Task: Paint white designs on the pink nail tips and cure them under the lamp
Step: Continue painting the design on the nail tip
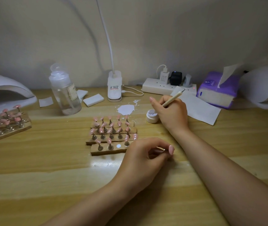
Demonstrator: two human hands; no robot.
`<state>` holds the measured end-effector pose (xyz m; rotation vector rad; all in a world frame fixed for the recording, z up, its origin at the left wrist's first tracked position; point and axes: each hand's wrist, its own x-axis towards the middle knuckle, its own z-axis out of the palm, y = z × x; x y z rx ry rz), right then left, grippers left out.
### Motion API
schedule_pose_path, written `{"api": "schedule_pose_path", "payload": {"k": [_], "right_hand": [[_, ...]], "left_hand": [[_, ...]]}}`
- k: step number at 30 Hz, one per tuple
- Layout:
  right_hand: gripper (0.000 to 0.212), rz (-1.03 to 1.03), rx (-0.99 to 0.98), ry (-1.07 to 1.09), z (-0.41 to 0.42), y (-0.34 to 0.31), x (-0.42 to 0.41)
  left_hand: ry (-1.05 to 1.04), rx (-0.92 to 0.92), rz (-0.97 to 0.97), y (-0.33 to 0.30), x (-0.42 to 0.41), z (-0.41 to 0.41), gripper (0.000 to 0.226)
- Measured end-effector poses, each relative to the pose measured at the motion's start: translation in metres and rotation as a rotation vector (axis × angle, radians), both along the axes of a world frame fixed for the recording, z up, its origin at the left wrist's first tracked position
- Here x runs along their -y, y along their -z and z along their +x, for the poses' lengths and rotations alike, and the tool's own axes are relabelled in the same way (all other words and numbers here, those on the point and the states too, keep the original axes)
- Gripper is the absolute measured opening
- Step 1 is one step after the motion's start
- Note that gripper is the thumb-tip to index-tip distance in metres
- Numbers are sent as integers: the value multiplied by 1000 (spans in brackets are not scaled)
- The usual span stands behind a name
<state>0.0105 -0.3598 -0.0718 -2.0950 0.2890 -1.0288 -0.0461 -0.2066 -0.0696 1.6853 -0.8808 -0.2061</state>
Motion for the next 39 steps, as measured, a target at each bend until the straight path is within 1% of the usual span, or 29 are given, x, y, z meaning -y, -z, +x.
{"api": "schedule_pose_path", "payload": {"k": [6,8,10,12,14,16,17,18,20,22,23,25,27,31,34,39], "right_hand": [[47,25,9,39,-1,-2,-2],[44,118,74,45,-4,-6,-5],[39,254,142,6,-9,-17,-8],[36,426,234,-77,-16,-40,-10],[40,557,354,-135,-26,-68,-7],[42,563,430,-184,-39,-90,-7],[41,542,434,-219,-46,-95,-8],[39,518,404,-257,-54,-94,-11],[36,492,267,-332,-69,-78,-17],[32,522,143,-339,-84,-53,-22],[33,560,112,-323,-89,-42,-24],[34,650,93,-298,-95,-25,-25],[32,692,93,-315,-97,-18,-25],[39,625,41,-400,-95,-14,-27],[46,628,26,-404,-93,-10,-25],[38,645,32,-364,-92,-11,-26]], "left_hand": [[-19,-19,-3,0,0,0,32],[-24,-36,-10,-2,0,-1,33],[-27,-72,-18,-3,0,-1,32],[-26,-101,-16,-5,0,-2,30],[-22,-102,-7,-6,-1,-2,30],[-27,-97,-1,-6,-2,-2,32],[-30,-97,-2,-6,-2,-2,33],[-32,-99,-2,-6,-1,-2,33],[-36,-100,0,-5,-1,-2,33],[-41,-103,-1,-4,0,-2,34],[-44,-100,2,-4,0,-2,34],[-48,-90,10,-3,1,-2,33],[-52,-93,8,-2,3,-1,30],[-44,-110,-5,-1,4,0,16],[-38,-106,11,-1,4,1,15],[-45,-124,16,1,5,2,10]]}}
